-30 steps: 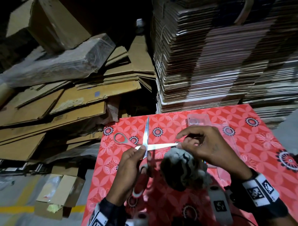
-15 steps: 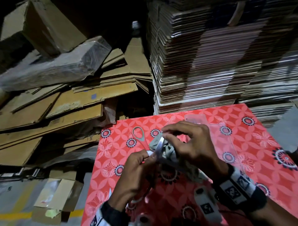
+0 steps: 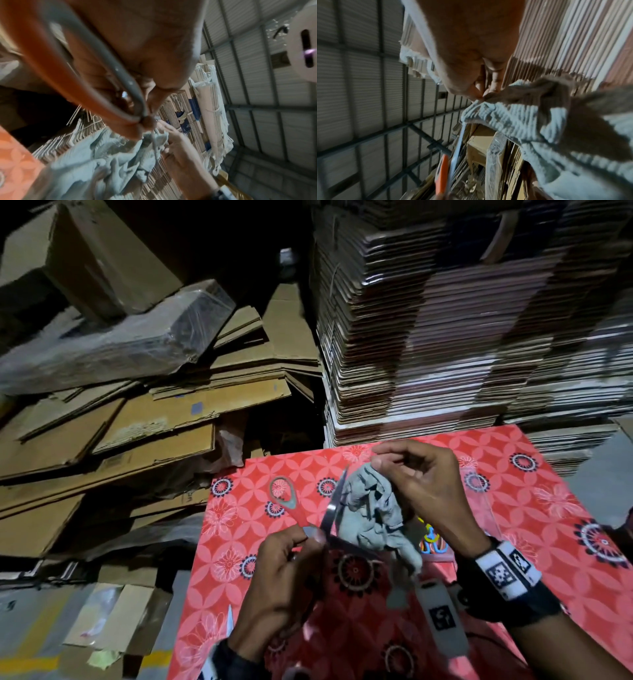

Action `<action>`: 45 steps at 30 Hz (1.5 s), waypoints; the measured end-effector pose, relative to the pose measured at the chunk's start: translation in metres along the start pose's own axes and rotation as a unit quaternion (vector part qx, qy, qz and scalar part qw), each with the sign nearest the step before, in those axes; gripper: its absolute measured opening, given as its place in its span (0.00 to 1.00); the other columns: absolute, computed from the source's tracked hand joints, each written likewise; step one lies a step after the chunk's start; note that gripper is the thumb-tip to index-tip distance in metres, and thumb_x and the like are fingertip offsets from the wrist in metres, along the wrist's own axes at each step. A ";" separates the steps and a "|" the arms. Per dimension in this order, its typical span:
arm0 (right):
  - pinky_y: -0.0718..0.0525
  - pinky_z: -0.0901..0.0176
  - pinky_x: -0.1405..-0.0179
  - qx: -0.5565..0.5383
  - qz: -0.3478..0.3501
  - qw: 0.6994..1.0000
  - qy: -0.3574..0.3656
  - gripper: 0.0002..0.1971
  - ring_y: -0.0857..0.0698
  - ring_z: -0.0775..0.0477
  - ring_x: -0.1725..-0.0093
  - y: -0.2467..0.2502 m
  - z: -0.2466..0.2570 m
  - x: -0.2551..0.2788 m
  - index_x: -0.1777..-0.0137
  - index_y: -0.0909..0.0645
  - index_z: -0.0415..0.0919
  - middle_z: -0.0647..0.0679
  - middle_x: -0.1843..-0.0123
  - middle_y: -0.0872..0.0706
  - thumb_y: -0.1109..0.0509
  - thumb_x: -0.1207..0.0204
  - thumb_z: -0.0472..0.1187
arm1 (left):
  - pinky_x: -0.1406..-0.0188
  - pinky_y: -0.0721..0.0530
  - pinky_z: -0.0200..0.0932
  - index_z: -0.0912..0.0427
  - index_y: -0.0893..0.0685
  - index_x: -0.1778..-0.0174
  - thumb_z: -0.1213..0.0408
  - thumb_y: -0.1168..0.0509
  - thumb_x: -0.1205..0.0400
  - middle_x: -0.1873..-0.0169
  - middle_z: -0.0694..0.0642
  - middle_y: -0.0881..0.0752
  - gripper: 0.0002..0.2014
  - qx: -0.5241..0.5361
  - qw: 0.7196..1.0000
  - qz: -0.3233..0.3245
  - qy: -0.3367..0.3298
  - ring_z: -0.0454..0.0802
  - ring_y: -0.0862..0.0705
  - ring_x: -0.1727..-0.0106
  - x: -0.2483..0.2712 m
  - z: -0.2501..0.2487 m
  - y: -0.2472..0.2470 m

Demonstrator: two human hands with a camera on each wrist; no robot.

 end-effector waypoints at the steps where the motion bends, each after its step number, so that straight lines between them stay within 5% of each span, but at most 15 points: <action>1: 0.13 0.63 0.50 -0.009 -0.003 1.000 -0.005 0.09 0.09 0.50 0.55 0.000 -0.005 0.000 0.49 0.06 0.43 0.45 0.55 0.05 0.19 0.24 0.29 | 0.70 0.29 0.47 0.61 0.15 0.69 0.47 0.30 0.19 0.76 0.65 0.30 0.21 0.013 1.000 -0.013 -0.002 0.52 0.30 0.72 -0.003 0.001 0.004; 3: 0.13 0.65 0.50 0.007 0.014 1.000 -0.015 0.09 0.09 0.53 0.56 -0.007 -0.015 0.005 0.50 0.07 0.42 0.47 0.55 0.05 0.20 0.24 0.28 | 0.63 0.26 0.56 0.69 0.14 0.64 0.43 0.28 0.20 0.71 0.74 0.25 0.27 0.028 0.999 -0.029 -0.003 0.56 0.26 0.68 -0.009 0.001 0.009; 9: 0.12 0.63 0.52 0.024 0.109 0.989 -0.093 0.14 0.08 0.55 0.57 -0.041 -0.055 0.027 0.55 0.07 0.46 0.49 0.57 0.05 0.21 0.25 0.24 | 0.45 0.18 0.59 0.71 0.08 0.56 0.64 0.33 0.11 0.55 0.77 0.10 0.15 0.121 0.991 -0.056 0.009 0.62 0.13 0.55 -0.018 -0.008 0.006; 11: 0.11 0.61 0.51 0.004 0.129 0.983 -0.129 0.13 0.06 0.50 0.54 -0.043 -0.063 0.031 0.53 0.07 0.43 0.46 0.56 0.04 0.21 0.26 0.23 | 0.48 0.17 0.59 0.75 0.09 0.55 0.65 0.33 0.13 0.55 0.82 0.12 0.15 0.159 0.985 -0.061 0.029 0.63 0.14 0.56 -0.020 -0.009 0.001; 14: 0.11 0.63 0.51 -0.018 0.135 0.977 -0.163 0.14 0.05 0.46 0.51 -0.039 -0.067 0.032 0.52 0.08 0.37 0.43 0.54 0.04 0.24 0.26 0.19 | 0.64 0.14 0.47 0.76 0.11 0.58 0.66 0.32 0.14 0.63 0.74 0.12 0.15 0.195 0.977 -0.075 0.051 0.58 0.15 0.65 -0.021 -0.008 -0.001; 17: 0.10 0.64 0.58 -0.042 0.080 0.980 -0.177 0.12 0.06 0.49 0.57 -0.023 -0.064 0.030 0.53 0.08 0.34 0.42 0.57 0.05 0.22 0.28 0.18 | 0.66 0.13 0.47 0.79 0.12 0.49 0.65 0.32 0.14 0.59 0.75 0.13 0.16 0.246 0.961 -0.098 0.077 0.59 0.16 0.63 -0.026 0.000 0.001; 19: 0.11 0.64 0.66 -0.063 0.066 0.975 -0.202 0.04 0.07 0.47 0.61 -0.020 -0.064 0.037 0.52 0.09 0.30 0.37 0.59 0.06 0.21 0.24 0.25 | 0.65 0.14 0.47 0.71 0.07 0.50 0.63 0.31 0.14 0.55 0.73 0.15 0.13 0.263 0.954 -0.115 0.092 0.60 0.18 0.61 -0.030 0.004 0.001; 22: 0.10 0.57 0.65 -0.086 0.139 0.954 -0.252 0.20 0.09 0.42 0.62 -0.037 -0.060 0.055 0.49 0.09 0.27 0.31 0.55 0.07 0.27 0.21 0.48 | 0.62 0.20 0.49 0.65 0.05 0.56 0.63 0.30 0.15 0.48 0.71 0.20 0.11 0.289 0.944 -0.132 0.087 0.62 0.25 0.55 -0.035 0.004 -0.004; 25: 0.17 0.67 0.66 -0.098 0.226 0.935 -0.256 0.22 0.12 0.54 0.67 -0.052 -0.040 0.070 0.59 0.06 0.40 0.43 0.64 0.07 0.36 0.12 0.48 | 0.71 0.16 0.43 0.72 0.08 0.55 0.65 0.29 0.17 0.59 0.72 0.12 0.12 0.308 0.939 -0.130 0.082 0.55 0.16 0.69 -0.041 0.005 -0.014; 27: 0.23 0.71 0.65 -0.095 0.250 0.941 -0.209 0.19 0.16 0.60 0.68 -0.054 -0.031 0.073 0.63 0.07 0.44 0.53 0.67 0.11 0.32 0.12 0.42 | 0.75 0.13 0.43 0.76 0.10 0.53 0.66 0.30 0.16 0.65 0.71 0.10 0.13 0.312 0.937 -0.127 0.094 0.56 0.13 0.75 -0.042 0.008 -0.020; 31: 0.21 0.65 0.60 -0.054 0.215 0.962 -0.158 0.08 0.14 0.56 0.64 -0.038 -0.034 0.069 0.56 0.07 0.41 0.48 0.63 0.09 0.25 0.16 0.39 | 0.62 0.10 0.54 0.80 0.16 0.52 0.60 0.23 0.23 0.58 0.76 0.14 0.22 0.314 0.935 -0.119 0.113 0.62 0.12 0.64 -0.045 0.013 -0.028; 33: 0.19 0.64 0.63 -0.070 0.196 0.962 -0.179 0.09 0.14 0.53 0.66 -0.031 -0.037 0.069 0.57 0.07 0.39 0.44 0.65 0.10 0.24 0.18 0.40 | 0.63 0.07 0.50 0.70 0.17 0.52 0.61 0.25 0.20 0.61 0.69 0.17 0.14 0.328 0.928 -0.131 0.118 0.58 0.13 0.66 -0.049 0.016 -0.027; 37: 0.21 0.68 0.69 -0.055 0.162 0.968 -0.183 0.10 0.16 0.53 0.70 -0.007 -0.044 0.069 0.55 0.07 0.31 0.41 0.67 0.10 0.23 0.19 0.39 | 0.65 0.06 0.46 0.66 0.15 0.42 0.65 0.30 0.16 0.58 0.57 0.07 0.10 0.347 0.915 -0.174 0.114 0.59 0.06 0.61 -0.054 0.027 -0.012; 41: 0.18 0.63 0.67 -0.044 0.144 0.971 -0.188 0.08 0.14 0.49 0.69 0.012 -0.055 0.071 0.59 0.06 0.36 0.40 0.67 0.10 0.24 0.19 0.36 | 0.74 0.11 0.43 0.58 0.12 0.42 0.69 0.32 0.12 0.66 0.56 0.07 0.06 0.287 0.936 -0.167 0.113 0.52 0.10 0.71 -0.059 0.039 -0.008; 45: 0.20 0.66 0.70 -0.037 0.107 0.973 -0.201 0.11 0.15 0.50 0.71 0.030 -0.073 0.073 0.62 0.09 0.30 0.38 0.69 0.11 0.24 0.19 0.33 | 0.75 0.14 0.41 0.66 0.10 0.43 0.72 0.26 0.17 0.66 0.63 0.10 0.08 0.198 0.966 -0.137 0.092 0.55 0.15 0.71 -0.064 0.055 -0.019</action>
Point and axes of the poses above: each hand's wrist, its own x-axis away from the middle knuckle, its own y-axis out of the back of the hand, z = x × y, the point moved 9 cm from there along -x, towards the middle knuckle
